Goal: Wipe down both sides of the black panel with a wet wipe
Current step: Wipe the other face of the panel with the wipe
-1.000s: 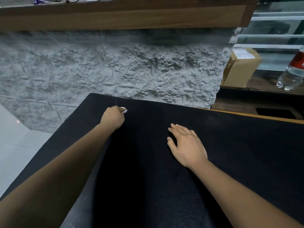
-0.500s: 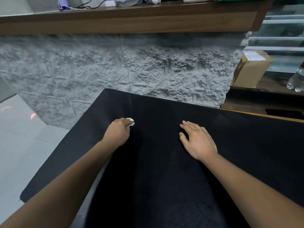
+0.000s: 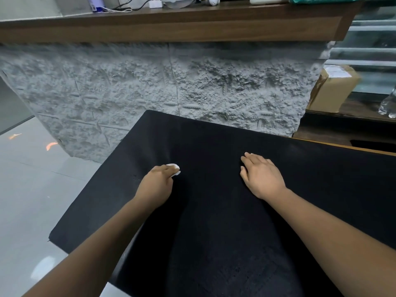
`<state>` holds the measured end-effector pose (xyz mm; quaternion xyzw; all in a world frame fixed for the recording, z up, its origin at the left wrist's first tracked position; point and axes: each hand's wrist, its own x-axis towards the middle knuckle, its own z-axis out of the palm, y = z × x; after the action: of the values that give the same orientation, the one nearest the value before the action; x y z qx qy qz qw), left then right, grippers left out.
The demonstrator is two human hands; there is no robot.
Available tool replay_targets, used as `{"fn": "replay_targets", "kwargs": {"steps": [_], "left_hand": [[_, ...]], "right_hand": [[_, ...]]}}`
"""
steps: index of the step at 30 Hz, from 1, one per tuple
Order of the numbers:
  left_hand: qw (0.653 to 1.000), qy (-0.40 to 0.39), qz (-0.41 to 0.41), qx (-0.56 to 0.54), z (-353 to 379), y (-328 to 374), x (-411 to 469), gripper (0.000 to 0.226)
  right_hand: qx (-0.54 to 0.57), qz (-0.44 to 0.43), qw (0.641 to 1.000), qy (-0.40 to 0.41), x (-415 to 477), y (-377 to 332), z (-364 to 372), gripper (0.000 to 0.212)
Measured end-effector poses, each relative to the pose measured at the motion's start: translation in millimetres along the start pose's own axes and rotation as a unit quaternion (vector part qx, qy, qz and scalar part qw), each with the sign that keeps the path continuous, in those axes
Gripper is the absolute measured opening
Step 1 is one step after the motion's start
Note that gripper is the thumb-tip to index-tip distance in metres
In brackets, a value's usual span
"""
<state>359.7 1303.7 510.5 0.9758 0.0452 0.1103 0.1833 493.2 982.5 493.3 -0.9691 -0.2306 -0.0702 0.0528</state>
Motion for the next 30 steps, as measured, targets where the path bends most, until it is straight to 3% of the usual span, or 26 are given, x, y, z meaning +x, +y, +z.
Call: {"fn": "replay_targets", "kwargs": {"steps": [3, 6, 16, 22, 30], "left_hand": [[1.000, -0.002, -0.004, -0.004, -5.3, 2.2, -14.7, 0.052], [1.000, 0.001, -0.007, -0.002, -8.6, 4.7, -32.5, 0.049], [0.999, 0.033, -0.002, -0.018, -10.3, 3.3, -87.2, 0.053], [1.000, 0.024, 0.010, -0.017, -18.7, 6.1, -116.4, 0.061], [0.999, 0.041, 0.030, -0.010, -25.9, 6.7, -166.2, 0.051]], "right_hand": [[-0.026, 0.008, 0.999, -0.016, 0.3, -9.9, -4.3, 0.048], [0.021, 0.002, 1.000, -0.009, -3.9, -27.6, -7.6, 0.047], [0.176, -0.152, 0.972, -0.027, -40.9, -142.6, -14.3, 0.046], [0.205, -0.208, 0.955, -0.047, -74.8, -179.8, -13.7, 0.046], [0.210, -0.259, 0.942, -0.048, -114.5, -203.0, -18.3, 0.046]]}}
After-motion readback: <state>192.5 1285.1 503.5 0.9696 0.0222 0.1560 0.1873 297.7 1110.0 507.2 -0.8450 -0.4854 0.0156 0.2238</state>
